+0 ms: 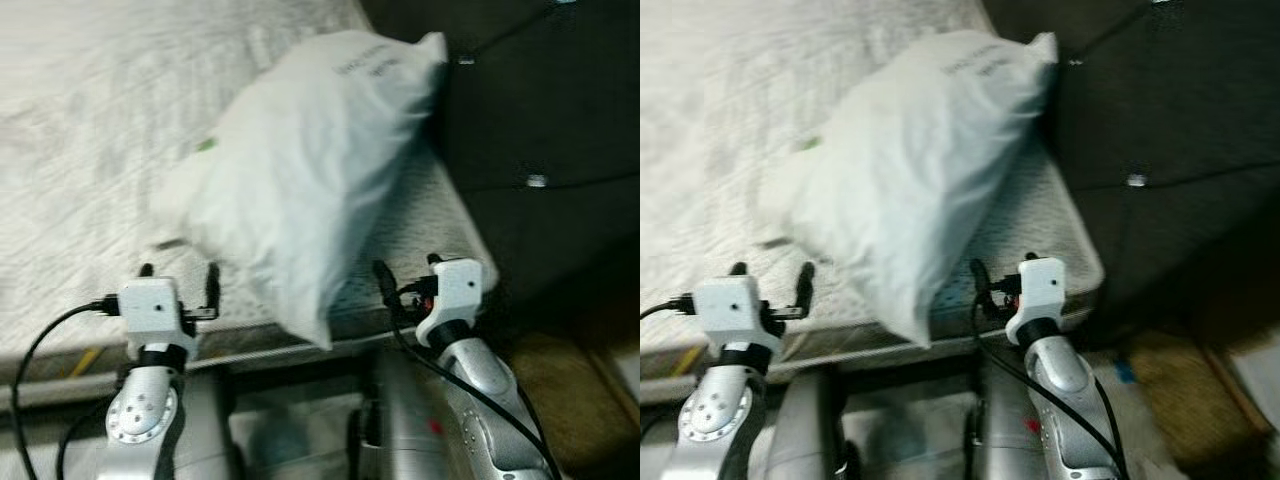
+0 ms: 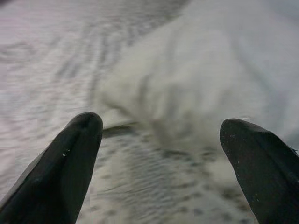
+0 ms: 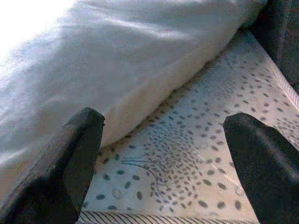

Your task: Clean up the room

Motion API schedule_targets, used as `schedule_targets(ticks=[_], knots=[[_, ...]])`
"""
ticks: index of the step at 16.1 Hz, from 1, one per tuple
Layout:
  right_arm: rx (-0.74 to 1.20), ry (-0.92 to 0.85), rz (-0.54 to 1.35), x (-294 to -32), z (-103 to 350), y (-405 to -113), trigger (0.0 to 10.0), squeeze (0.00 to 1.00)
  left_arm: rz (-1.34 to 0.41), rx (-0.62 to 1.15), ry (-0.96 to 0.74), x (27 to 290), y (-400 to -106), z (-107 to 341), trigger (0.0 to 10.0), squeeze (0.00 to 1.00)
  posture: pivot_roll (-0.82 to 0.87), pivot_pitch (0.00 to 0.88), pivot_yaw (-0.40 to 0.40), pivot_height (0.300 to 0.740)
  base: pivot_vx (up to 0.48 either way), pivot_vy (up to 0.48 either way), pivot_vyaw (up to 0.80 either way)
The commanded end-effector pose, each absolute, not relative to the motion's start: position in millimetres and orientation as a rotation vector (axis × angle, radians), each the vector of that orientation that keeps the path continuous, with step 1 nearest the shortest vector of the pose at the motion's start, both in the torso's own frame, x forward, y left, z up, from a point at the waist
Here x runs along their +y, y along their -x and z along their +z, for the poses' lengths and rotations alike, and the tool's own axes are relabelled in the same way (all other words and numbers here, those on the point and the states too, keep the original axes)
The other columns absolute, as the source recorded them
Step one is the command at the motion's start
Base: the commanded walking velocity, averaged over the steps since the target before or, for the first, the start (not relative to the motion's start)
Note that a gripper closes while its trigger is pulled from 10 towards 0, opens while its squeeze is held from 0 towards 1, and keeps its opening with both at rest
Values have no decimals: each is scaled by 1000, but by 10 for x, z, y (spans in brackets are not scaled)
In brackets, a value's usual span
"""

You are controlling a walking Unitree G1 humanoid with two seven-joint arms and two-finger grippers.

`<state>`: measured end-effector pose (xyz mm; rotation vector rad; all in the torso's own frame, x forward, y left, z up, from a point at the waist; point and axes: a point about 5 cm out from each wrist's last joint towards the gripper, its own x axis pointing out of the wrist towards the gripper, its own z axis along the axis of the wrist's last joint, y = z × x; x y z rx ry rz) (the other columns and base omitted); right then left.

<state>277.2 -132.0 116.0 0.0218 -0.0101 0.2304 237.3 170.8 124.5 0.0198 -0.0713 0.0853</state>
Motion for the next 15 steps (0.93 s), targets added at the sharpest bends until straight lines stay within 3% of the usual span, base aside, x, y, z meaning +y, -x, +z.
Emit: schedule_targets(ticks=[1,7,11,15], knots=[[4,0,217,-1389,1120,-2747,10000,0,67,-66,-22,1662,-2375,1241,10000,0,-48,253,-40,536,0,0,0],[-7,0,218,-1384,1131,-2750,10000,0,64,-69,-23,1644,-2389,1247,10000,0,-49,254,-39,536,0,0,724],[-15,-4,228,-1377,1159,-2789,10000,0,63,-69,-34,1631,-2419,1255,10000,0,-47,247,-41,536,0,0,0],[-27,9,287,-1326,1187,-2798,10000,0,66,-72,-41,1653,-2425,1265,10000,0,-38,249,-37,491,0,0,0]])
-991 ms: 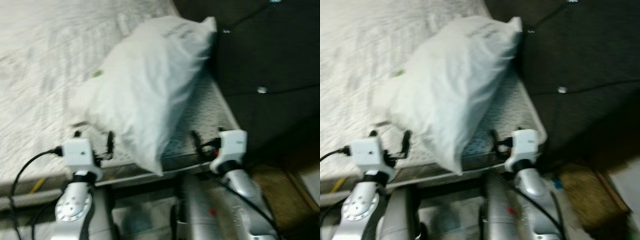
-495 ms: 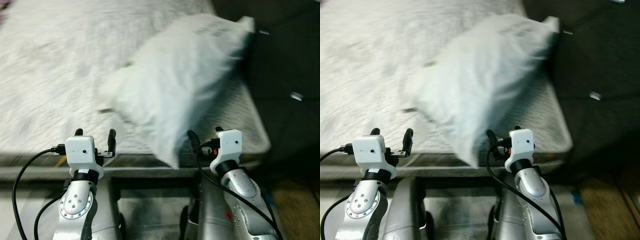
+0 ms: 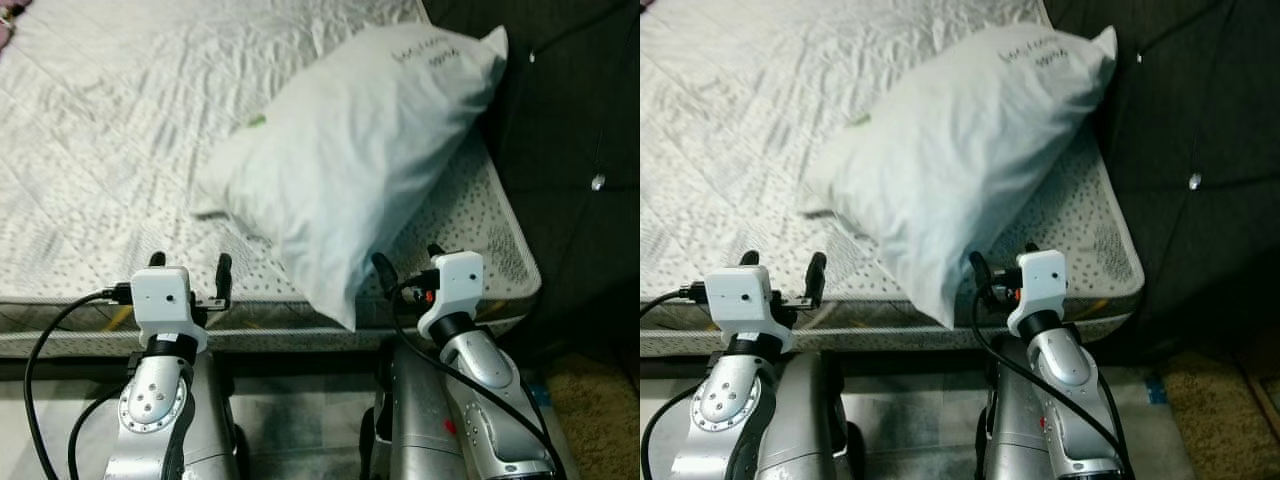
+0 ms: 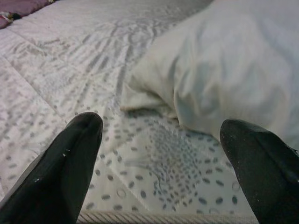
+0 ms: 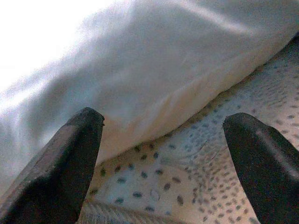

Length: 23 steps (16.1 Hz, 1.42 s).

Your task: Clean up the room

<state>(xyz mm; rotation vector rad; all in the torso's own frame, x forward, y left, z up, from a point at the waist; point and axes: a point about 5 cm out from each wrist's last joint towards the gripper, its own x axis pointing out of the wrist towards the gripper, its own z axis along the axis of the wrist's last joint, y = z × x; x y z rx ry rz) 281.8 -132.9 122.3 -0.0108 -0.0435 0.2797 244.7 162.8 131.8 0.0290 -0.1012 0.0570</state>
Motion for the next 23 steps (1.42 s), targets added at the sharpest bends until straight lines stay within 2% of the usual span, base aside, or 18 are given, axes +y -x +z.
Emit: schedule_targets(ticks=[1,4,8,14,16,21,23], knots=[[-26,13,304,-1323,1193,-2791,10000,0,66,-70,-42,1656,-2423,1262,10000,0,-38,249,-37,491,0,0,0],[-20,43,444,-1281,1220,-2671,10000,0,19,-55,-31,1595,-2424,1247,10000,0,-42,253,-33,491,0,0,0],[15,-18,497,-1375,1290,-2689,10000,0,2,-48,-31,1593,-2427,1242,10000,0,-38,253,-22,491,0,0,0],[69,-246,701,-968,1441,-2601,10000,0,-17,-47,-27,1561,-2438,1252,10000,0,-33,245,-21,491,0,0,0],[72,-330,702,-857,1517,-2642,10000,0,-19,-46,-26,1561,-2423,1245,10000,0,-29,242,-22,491,0,0,0],[109,-232,546,-700,1446,-2846,10000,0,-19,-55,-16,1536,-2453,1266,10000,0,-20,238,-25,491,0,0,0],[121,-232,550,-636,1447,-2872,10000,0,-17,-57,-14,1537,-2454,1273,10000,0,-15,241,-24,491,0,0,0]])
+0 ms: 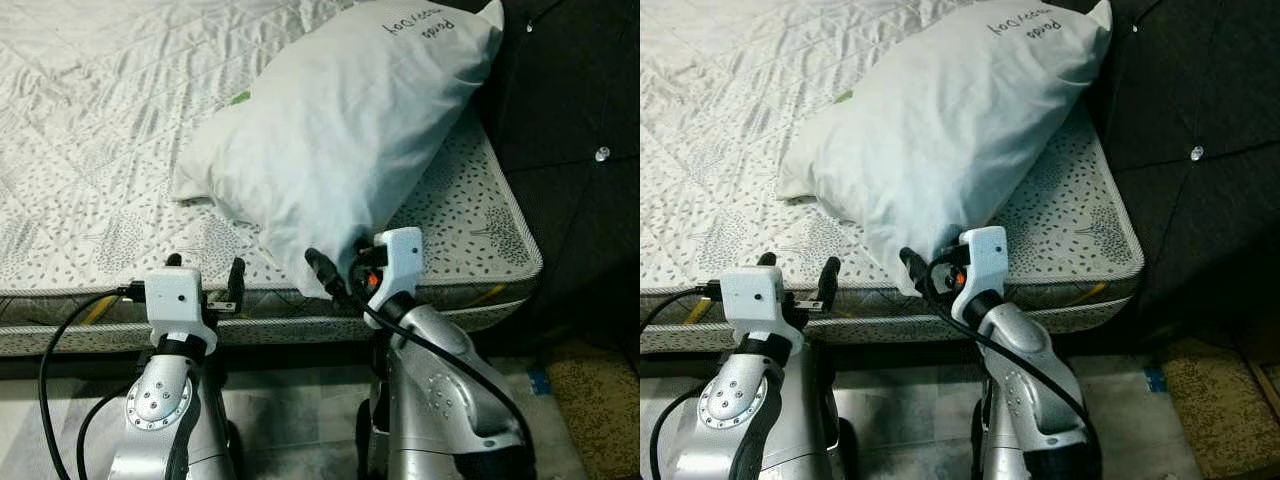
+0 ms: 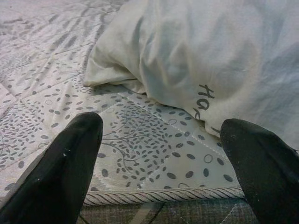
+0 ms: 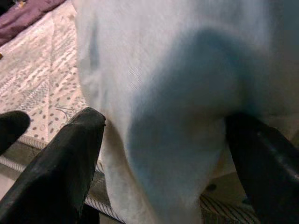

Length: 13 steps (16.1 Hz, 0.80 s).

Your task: Clean up the room

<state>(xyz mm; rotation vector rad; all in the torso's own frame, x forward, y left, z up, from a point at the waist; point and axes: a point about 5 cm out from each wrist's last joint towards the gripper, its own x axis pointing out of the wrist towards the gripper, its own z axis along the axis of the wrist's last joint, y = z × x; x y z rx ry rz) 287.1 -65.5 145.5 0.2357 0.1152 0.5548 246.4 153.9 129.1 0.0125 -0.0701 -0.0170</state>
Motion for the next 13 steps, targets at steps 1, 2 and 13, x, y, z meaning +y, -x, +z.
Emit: schedule_targets(ticks=[1,2,13], knots=[[123,-231,558,-602,1449,-2878,4941,0,-17,-56,-13,1537,-2454,1273,10000,0,-15,240,-23,491,0,0,0],[111,-269,602,-542,1468,-2847,0,0,-22,-54,-10,1529,-2457,1272,10000,0,-8,235,-19,491,0,0,0],[165,-343,314,-552,1366,-3285,0,0,-27,-88,29,1442,-2581,1339,10000,0,14,168,-24,491,0,0,0]])
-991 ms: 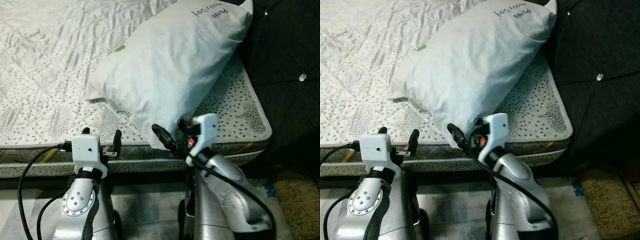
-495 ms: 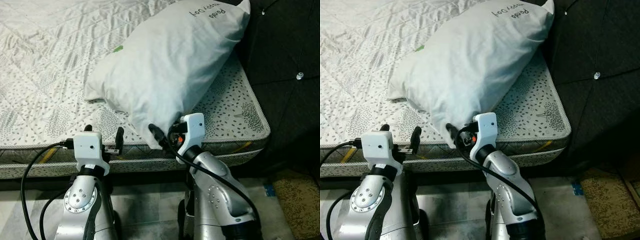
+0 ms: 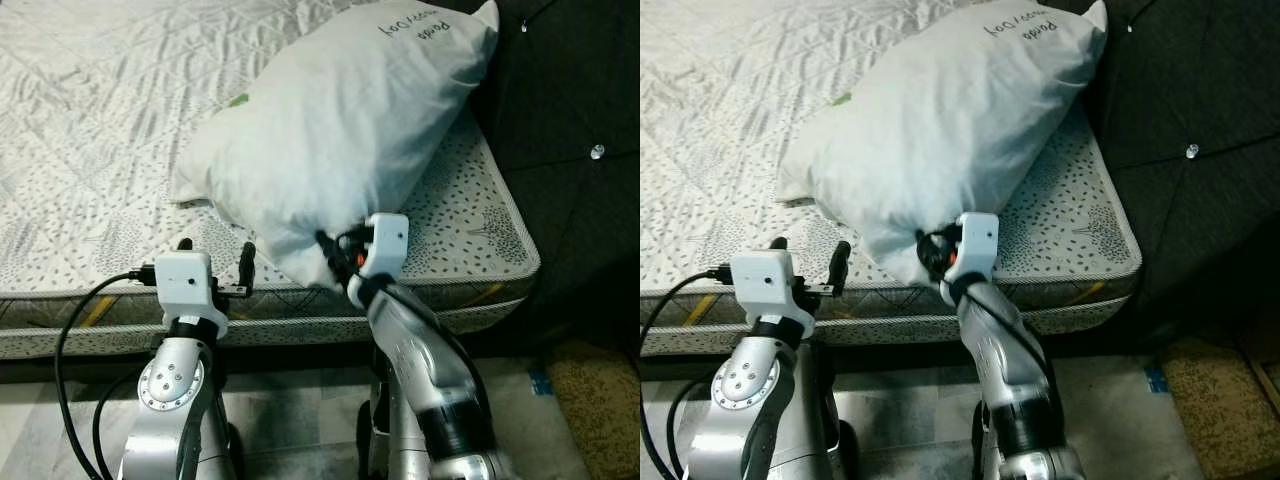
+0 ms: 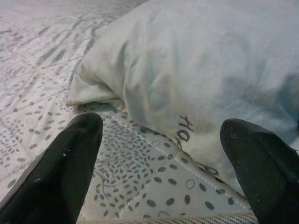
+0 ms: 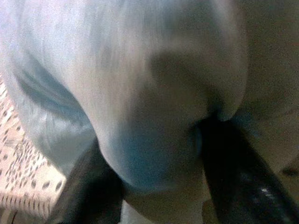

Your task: Clean up the room

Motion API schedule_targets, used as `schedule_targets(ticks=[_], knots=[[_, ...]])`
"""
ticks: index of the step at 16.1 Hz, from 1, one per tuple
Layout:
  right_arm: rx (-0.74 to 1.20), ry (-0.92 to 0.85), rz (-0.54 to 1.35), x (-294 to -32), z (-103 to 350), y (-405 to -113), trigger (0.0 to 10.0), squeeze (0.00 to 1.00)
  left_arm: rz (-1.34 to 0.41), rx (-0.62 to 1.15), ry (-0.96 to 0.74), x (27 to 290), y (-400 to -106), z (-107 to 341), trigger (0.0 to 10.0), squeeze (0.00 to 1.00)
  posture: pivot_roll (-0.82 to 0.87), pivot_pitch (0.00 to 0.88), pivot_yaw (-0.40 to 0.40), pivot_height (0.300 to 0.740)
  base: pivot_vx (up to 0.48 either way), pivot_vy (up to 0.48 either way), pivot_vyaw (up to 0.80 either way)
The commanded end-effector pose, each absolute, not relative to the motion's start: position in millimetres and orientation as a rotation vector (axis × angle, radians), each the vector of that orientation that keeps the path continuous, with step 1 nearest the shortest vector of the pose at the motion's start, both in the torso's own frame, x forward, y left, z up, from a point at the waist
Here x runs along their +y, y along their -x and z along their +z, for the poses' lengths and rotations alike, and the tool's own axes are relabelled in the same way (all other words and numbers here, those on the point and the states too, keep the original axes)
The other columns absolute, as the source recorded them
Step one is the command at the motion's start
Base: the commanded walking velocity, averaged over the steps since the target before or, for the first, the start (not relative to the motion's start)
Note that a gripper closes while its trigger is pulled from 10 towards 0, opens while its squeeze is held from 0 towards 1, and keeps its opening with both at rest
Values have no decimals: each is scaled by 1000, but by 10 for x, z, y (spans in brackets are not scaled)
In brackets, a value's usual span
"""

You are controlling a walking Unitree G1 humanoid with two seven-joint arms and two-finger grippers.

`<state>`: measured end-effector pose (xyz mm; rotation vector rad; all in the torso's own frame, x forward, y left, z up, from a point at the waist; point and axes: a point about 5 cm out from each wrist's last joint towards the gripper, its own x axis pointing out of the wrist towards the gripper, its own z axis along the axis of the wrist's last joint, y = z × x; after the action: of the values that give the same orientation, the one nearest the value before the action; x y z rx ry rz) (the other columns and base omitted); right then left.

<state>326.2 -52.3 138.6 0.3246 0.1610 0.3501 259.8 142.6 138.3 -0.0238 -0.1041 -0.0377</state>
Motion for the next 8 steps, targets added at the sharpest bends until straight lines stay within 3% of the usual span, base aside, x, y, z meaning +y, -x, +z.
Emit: schedule_targets(ticks=[1,4,8], knots=[[162,-344,315,-536,1375,-3304,0,0,-24,-90,29,1445,-2585,1339,10000,0,17,163,-28,491,0,0,0],[144,-360,313,-436,1430,-3379,0,0,-5,-103,27,1495,-2616,1358,10000,0,16,143,-26,491,0,0,0],[138,-367,248,-514,1384,-3421,0,0,-21,-98,26,1464,-2619,1339,10000,0,2,134,-12,491,0,0,0]])
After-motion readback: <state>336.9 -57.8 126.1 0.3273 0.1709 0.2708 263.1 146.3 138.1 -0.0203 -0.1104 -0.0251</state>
